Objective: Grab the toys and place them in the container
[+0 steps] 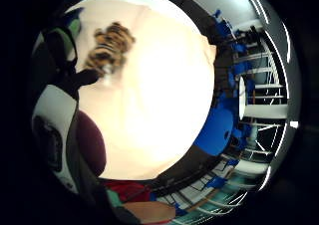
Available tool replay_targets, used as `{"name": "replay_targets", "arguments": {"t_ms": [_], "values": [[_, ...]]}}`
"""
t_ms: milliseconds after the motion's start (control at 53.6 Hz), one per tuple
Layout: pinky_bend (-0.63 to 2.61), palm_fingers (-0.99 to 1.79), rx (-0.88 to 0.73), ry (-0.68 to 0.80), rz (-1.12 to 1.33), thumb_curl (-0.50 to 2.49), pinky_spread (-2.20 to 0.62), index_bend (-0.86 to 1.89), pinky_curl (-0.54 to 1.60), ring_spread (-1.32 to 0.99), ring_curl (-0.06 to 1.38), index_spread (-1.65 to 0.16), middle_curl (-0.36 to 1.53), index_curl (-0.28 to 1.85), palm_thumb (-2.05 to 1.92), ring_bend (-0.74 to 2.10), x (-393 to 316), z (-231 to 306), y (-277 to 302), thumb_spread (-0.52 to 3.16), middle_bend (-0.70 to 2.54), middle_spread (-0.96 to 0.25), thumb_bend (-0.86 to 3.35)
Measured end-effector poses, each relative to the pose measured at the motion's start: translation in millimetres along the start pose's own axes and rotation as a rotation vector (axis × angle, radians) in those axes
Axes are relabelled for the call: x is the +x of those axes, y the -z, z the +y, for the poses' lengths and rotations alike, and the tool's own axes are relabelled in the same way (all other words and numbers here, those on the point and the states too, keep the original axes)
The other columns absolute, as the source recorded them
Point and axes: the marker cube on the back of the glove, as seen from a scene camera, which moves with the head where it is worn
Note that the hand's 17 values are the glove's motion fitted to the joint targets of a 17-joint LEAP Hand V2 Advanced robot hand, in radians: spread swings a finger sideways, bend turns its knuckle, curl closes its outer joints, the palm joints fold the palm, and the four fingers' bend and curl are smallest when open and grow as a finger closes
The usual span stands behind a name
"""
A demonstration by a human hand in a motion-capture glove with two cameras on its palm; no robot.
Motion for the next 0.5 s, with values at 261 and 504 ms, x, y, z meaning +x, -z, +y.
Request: {"name": "replay_targets", "arguments": {"t_ms": [261, 504], "values": [[0.93, 0.86, 0.023, 0.291, -0.014, 0.88, -0.49, 0.31, 0.37, -0.55, 0.47, -0.41, 0.35, 0.76, 0.63, 0.85, -129, -29, 17, 0.76, 0.35, -0.35, 0.15], [1.13, 0.47, 0.015, 0.361, 0.027, 0.90, -0.44, 0.07, 0.43, -0.50, 0.50, -0.44, 0.26, 0.77, 0.54, 0.85, -181, -39, 13, 0.93, 0.03, -0.27, 0.11]]}}
